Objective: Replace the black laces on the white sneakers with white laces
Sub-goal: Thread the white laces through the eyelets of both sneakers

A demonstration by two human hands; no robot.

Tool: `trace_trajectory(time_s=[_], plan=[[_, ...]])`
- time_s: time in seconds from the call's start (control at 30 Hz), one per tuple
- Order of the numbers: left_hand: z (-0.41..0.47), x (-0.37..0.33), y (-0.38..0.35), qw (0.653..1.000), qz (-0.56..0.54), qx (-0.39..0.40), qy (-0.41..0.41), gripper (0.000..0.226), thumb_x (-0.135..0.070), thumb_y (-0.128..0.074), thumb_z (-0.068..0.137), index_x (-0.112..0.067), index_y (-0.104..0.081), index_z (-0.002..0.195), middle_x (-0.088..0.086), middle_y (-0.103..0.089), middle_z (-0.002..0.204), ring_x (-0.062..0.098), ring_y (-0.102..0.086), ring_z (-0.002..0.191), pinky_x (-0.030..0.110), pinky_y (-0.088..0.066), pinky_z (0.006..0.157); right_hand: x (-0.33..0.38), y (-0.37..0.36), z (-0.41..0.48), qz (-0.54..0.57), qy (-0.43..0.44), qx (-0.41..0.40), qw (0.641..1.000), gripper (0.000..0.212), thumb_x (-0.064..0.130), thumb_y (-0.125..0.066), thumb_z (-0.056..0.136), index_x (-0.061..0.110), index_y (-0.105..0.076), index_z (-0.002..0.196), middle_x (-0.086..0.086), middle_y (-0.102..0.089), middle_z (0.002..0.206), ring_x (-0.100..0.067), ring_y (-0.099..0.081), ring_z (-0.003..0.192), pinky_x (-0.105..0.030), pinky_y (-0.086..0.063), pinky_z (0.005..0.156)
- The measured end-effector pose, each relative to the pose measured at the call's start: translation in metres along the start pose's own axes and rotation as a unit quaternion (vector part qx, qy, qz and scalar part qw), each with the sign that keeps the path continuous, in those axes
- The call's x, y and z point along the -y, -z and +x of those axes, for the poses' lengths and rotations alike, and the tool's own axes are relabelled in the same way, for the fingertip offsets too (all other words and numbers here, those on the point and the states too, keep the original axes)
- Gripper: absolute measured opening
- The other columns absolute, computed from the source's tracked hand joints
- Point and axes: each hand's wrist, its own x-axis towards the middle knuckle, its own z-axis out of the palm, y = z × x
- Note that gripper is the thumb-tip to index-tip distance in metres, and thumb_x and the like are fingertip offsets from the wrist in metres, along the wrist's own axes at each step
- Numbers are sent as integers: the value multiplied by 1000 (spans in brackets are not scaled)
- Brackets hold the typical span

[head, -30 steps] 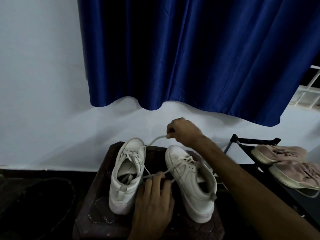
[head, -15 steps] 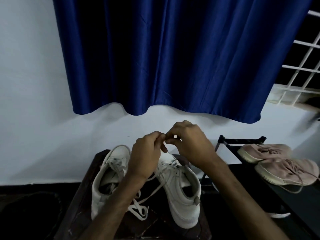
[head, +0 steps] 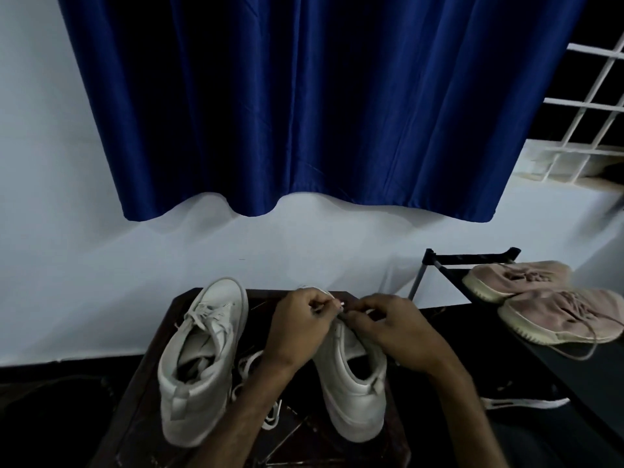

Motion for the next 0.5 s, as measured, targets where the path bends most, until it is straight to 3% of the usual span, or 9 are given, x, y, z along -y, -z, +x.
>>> trace_trajectory(time_s=[0.07, 0.13, 0.2, 0.33, 0.5], plan=[[1, 5, -5, 999, 31, 10, 18, 11, -27, -72, 82, -20, -76, 75, -9, -74, 74, 5, -70, 77, 27, -54, 69, 0, -9, 1, -19, 10, -62, 998, 18, 29, -62, 89, 17, -73, 80, 2, -70, 79, -8, -64, 73, -33, -50, 71], [2, 9, -5, 997, 63, 6, 42, 15, -36, -72, 80, -23, -75, 74, -9, -73, 72, 9, -71, 78, 30, -54, 67, -6, -14, 1, 8, 2, -89, 996, 25, 20, -57, 89, 12, -62, 66, 2, -61, 62, -3, -56, 59, -31, -45, 63], [3, 10, -5, 994, 88, 8, 57, 19, -41, -71, 80, -24, -75, 74, -9, -73, 72, 12, -71, 79, 30, -53, 67, -12, -16, 2, 43, -21, -96, 994, 36, 12, -54, 91, 19, -46, 57, 6, -45, 51, -2, -42, 50, -30, -35, 58], [3, 6, -9, 989, 126, 4, 78, 18, -44, -70, 79, -27, -76, 79, -10, -73, 75, 12, -70, 80, 31, -55, 71, -22, -23, 3, 86, -42, -102, 990, 37, 10, -51, 92, 16, -38, 58, 4, -37, 53, -2, -31, 53, -32, -30, 55], [5, 4, -16, 987, 137, 11, 83, 20, -45, -70, 81, -26, -76, 83, -10, -74, 81, 14, -70, 84, 32, -55, 75, -28, -24, 4, 102, -49, -110, 988, 29, 12, -50, 93, 2, -49, 66, -14, -52, 62, -7, -40, 60, -39, -43, 59]])
